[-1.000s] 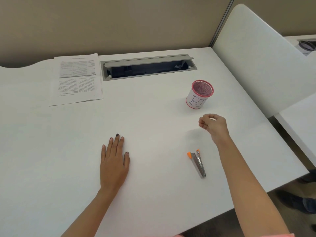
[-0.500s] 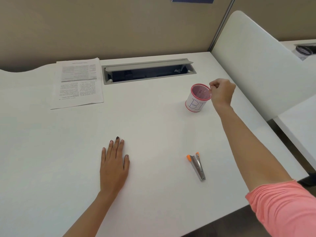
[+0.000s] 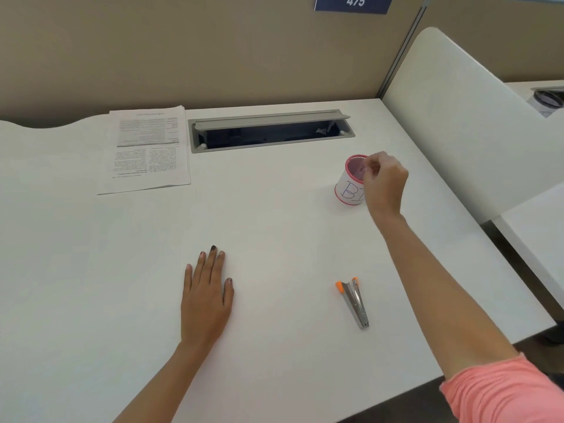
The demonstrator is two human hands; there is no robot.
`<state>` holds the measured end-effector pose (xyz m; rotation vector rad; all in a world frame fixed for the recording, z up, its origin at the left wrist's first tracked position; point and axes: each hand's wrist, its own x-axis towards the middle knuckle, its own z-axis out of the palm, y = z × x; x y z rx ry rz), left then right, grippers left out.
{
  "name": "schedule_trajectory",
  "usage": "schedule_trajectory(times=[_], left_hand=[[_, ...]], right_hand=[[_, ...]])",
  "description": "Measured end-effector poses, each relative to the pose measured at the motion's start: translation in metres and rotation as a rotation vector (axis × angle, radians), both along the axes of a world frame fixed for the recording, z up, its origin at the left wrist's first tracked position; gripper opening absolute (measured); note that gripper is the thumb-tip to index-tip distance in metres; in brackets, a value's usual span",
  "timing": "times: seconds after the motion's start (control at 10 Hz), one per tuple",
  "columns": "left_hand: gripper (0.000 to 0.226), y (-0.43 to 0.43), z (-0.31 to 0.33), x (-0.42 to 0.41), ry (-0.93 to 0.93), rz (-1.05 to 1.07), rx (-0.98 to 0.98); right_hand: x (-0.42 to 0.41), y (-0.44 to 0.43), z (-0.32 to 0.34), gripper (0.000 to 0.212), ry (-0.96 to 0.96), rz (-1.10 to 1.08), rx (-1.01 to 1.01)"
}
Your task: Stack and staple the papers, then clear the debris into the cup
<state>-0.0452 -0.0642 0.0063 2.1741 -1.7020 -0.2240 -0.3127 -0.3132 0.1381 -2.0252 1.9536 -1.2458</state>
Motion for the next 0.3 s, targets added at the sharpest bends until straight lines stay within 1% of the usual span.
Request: schedule_trajectory(times=[0.1,0.3], left_hand=[[0.058,0.0,-0.001,-0.001,0.003,-0.001,0.006],[0.057,0.002,-0.002,-0.002,0.025,0.018,-0.027]], right_hand=[[0.022,0.034,-0.021,0.02,-0.03,0.068,-0.005],[0.071,0.108,-0.07,0.027,-0.024,0.254,0.157]])
